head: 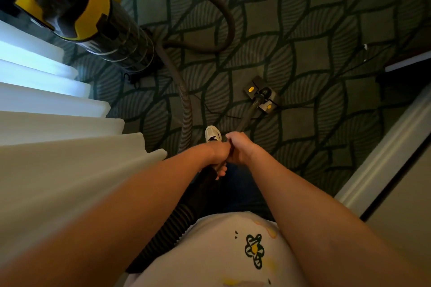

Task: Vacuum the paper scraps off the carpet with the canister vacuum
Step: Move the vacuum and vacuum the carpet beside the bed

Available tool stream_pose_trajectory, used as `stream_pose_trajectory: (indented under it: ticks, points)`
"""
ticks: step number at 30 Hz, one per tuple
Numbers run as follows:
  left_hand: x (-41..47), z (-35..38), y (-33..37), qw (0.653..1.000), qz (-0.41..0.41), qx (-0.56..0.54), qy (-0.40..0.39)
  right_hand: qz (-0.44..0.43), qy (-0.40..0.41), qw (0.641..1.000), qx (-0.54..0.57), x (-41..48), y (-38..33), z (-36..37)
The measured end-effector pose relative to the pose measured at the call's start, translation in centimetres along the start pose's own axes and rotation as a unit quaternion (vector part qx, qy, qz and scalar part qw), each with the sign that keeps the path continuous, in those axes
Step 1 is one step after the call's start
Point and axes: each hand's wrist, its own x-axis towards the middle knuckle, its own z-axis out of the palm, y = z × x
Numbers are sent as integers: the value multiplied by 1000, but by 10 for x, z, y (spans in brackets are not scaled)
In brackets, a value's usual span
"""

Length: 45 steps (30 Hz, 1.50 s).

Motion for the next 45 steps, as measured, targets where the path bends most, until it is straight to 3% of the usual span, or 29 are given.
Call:
stream_pose_trajectory:
  ticks: [5,14,24,34,45]
  points:
    - [-20,-2,18,998,48,-10,27,-99,75,991,52,-4,-8,2]
    - [-50,-31,52,991,116,49,51,-168,77,974,128,-32,-51,15]
    - [-31,-50,162,979,193,38,54,-242,95,948,185,-28,-165,-23]
    - [-14,-20,296,972,233,22,20,-259,133,940,180,-16,-273,-113]
    - [42,68,459,975,221,40,-5,-249,168,940,164,29,-372,-275]
